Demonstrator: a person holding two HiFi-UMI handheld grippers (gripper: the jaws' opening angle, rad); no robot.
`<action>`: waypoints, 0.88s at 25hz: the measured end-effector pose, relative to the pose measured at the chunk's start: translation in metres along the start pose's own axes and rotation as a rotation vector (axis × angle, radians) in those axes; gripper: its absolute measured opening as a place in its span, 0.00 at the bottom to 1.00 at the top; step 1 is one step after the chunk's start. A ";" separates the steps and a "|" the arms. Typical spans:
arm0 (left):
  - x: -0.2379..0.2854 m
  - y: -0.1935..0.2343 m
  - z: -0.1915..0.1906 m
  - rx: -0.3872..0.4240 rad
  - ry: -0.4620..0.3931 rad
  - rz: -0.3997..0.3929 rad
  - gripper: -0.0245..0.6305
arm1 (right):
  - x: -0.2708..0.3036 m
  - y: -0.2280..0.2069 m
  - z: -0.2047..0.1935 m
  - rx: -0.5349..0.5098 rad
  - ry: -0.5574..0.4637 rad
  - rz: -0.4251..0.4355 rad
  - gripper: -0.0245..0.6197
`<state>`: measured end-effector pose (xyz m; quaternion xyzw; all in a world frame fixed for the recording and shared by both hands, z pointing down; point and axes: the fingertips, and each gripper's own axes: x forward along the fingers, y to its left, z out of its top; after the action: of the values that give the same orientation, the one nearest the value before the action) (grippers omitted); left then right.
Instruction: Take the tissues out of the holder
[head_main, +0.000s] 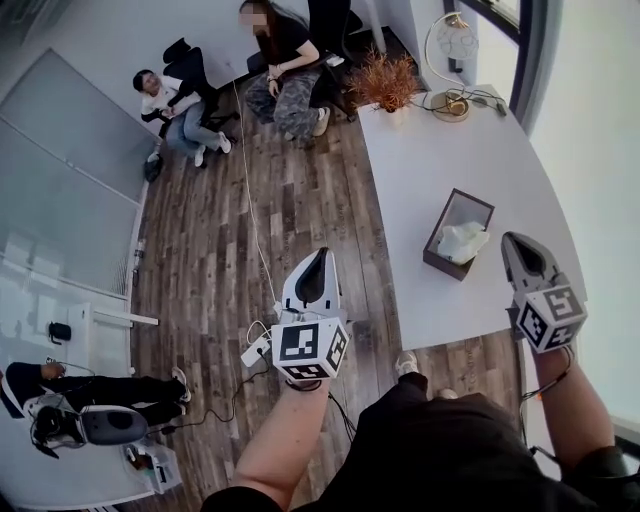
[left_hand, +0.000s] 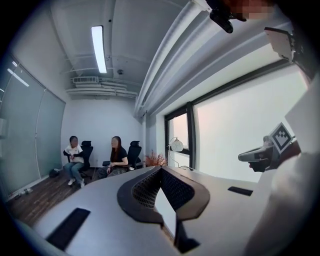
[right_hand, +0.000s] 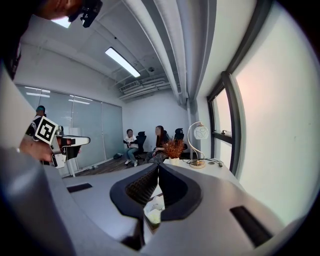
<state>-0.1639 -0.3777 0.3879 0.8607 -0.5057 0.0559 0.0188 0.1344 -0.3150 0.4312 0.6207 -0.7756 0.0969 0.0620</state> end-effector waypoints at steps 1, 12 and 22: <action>0.011 0.003 -0.002 0.002 0.002 -0.016 0.04 | 0.007 -0.002 -0.003 0.000 0.006 -0.011 0.05; 0.094 0.022 -0.026 0.007 0.033 -0.137 0.04 | 0.044 0.005 -0.019 -0.049 0.056 -0.087 0.05; 0.118 0.012 -0.064 0.025 0.117 -0.146 0.04 | 0.086 0.001 -0.069 0.023 0.129 -0.021 0.05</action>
<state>-0.1220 -0.4801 0.4645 0.8906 -0.4391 0.1111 0.0416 0.1129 -0.3805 0.5167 0.6220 -0.7622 0.1450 0.1057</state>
